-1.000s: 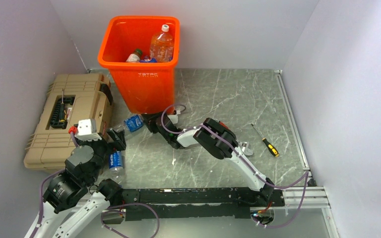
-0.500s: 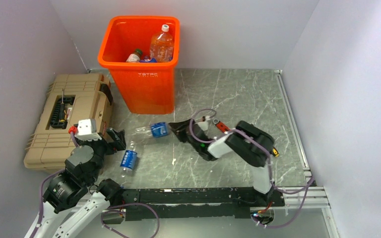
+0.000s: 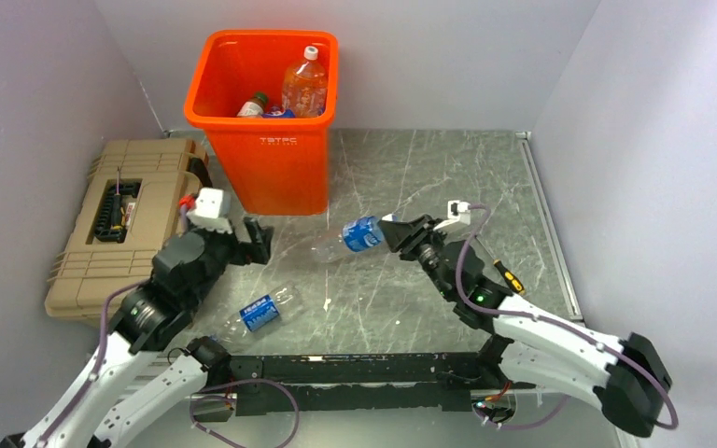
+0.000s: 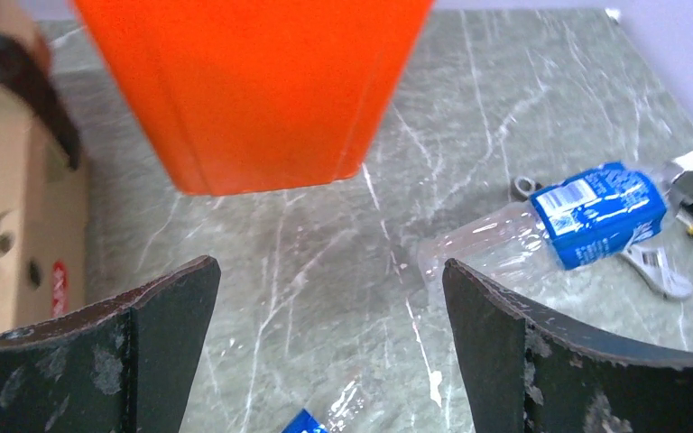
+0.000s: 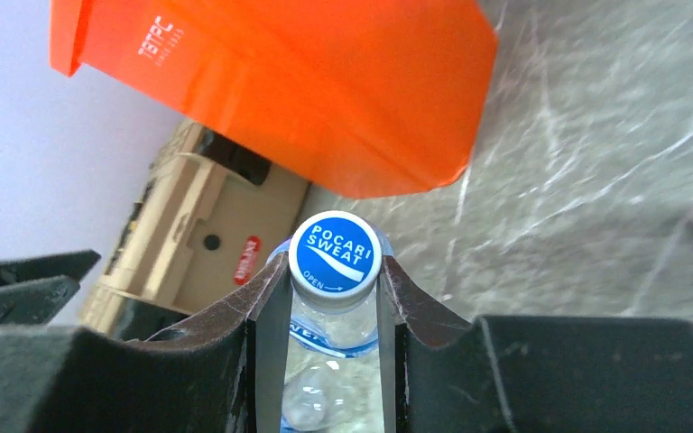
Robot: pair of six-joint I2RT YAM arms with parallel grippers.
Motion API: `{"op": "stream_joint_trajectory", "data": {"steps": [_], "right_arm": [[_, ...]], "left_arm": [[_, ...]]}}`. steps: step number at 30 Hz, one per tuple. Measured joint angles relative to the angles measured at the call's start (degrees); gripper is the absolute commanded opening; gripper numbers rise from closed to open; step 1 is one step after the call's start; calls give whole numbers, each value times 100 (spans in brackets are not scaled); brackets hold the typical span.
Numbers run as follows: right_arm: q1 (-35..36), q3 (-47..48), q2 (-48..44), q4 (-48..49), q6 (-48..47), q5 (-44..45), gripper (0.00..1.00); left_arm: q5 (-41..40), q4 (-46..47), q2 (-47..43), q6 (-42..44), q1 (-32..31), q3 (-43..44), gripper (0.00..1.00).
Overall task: Put the plastic bottles in the bin
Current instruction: Pick up the plastic bottle at the center of the board, then place the plastic bottle in the trash bin.
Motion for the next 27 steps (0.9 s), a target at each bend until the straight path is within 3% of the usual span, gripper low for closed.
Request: {"op": "stream_joint_trajectory", "data": {"steps": [3,6,11,16,27], "right_arm": [[-26,140,-697,-772,-782,118,0],[-35,643,-957,-1685,-1543,2,0],[-35,2026,-975,-3285,-2754,-844,0],[-35,2800,-973,-4280,-3449,-1878,0],[-35,2924,-1014,-4603,-3683,-3145,0]], "left_arm": [[612,295,570,319,0,146,100],[1838,531,1025,793,4,378,99],[4299,459,1746,1845,2,1178,99],[5936,365,2487,2516,0,1792,100],[7702,1108,3901,2190,-83,1860,100]]}}
